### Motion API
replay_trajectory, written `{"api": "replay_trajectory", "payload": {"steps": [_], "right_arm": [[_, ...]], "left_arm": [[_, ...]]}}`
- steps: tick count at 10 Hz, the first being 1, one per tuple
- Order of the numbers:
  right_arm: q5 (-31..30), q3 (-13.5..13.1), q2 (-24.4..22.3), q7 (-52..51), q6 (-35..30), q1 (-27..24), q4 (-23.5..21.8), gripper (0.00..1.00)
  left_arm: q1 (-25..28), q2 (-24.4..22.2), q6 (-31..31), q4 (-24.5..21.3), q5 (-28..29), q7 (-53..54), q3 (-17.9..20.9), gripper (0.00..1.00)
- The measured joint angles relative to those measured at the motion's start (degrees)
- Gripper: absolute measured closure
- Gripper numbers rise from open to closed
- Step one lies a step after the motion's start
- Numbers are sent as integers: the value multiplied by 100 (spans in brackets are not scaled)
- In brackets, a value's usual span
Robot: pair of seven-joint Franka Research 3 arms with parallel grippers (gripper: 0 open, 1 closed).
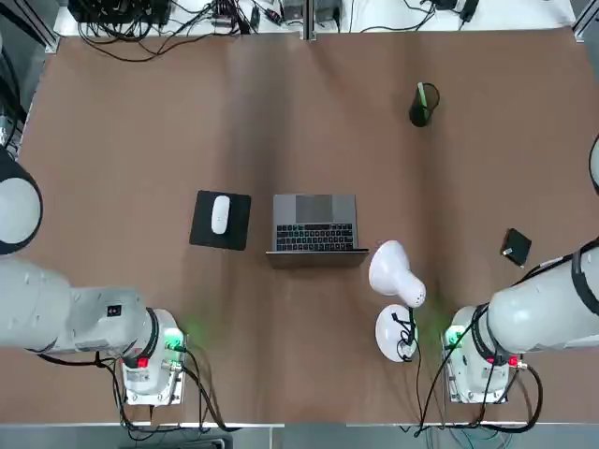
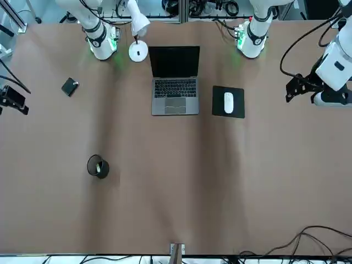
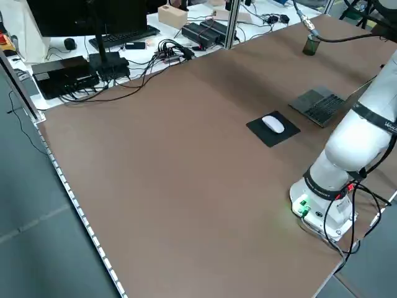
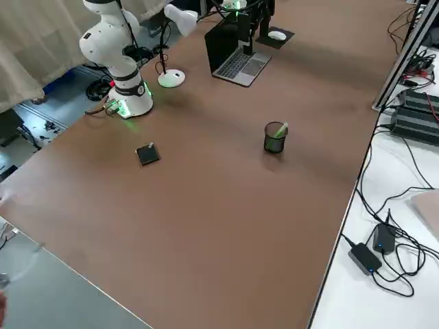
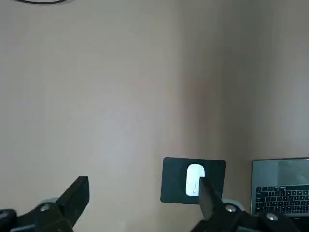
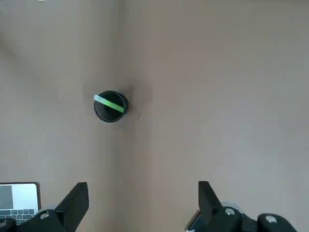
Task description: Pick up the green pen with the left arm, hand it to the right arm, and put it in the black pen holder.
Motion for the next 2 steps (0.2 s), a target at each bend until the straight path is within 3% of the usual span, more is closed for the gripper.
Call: {"api": "replay_trajectory", "payload": {"steps": [2], "right_arm": [[0,-1,1,1,80,-1,0,0]], "left_arm": [[0,1,0,0,0,0,-1,0]]}}
